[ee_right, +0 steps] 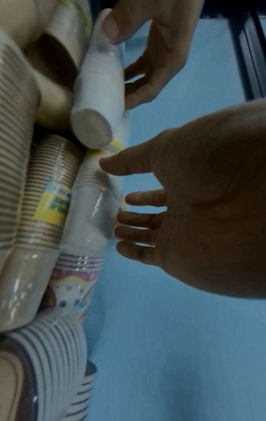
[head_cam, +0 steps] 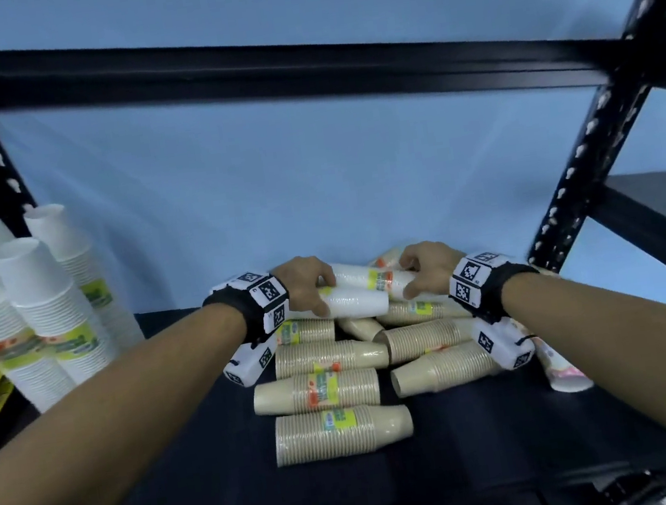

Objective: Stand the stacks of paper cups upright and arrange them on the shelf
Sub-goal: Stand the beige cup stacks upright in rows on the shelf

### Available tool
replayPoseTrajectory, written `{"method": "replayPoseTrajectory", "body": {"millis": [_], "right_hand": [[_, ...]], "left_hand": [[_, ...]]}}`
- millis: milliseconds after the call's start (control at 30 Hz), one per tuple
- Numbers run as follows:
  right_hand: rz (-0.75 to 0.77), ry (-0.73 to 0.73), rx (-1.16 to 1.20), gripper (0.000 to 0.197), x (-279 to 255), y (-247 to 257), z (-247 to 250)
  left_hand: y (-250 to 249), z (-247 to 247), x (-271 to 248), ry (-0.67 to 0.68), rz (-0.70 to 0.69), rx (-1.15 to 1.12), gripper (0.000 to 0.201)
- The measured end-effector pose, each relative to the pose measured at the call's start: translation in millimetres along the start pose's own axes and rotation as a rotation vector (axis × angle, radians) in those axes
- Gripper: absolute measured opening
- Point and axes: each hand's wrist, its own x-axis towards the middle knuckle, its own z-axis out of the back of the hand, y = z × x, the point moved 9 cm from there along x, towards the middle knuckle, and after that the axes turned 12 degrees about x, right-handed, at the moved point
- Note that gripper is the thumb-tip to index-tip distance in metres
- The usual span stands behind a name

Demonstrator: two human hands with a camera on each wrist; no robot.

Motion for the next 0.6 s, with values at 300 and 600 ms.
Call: {"method": "replayPoseTrajectory", "body": {"millis": [300, 600], "right_hand": [[0.054, -0.011, -0.005, 0.065, 1.1, -16.5, -12.5], [0.052, -0.033, -0.026, 0.061, -0.1, -5.2, 5.6]], "left_hand": [[-9.2, -10.4, 9.1, -0.035, -0.068, 0.131, 0.063], [-3.9, 7.4, 3.6, -0.077, -0.055, 0.075, 0.062]]}}
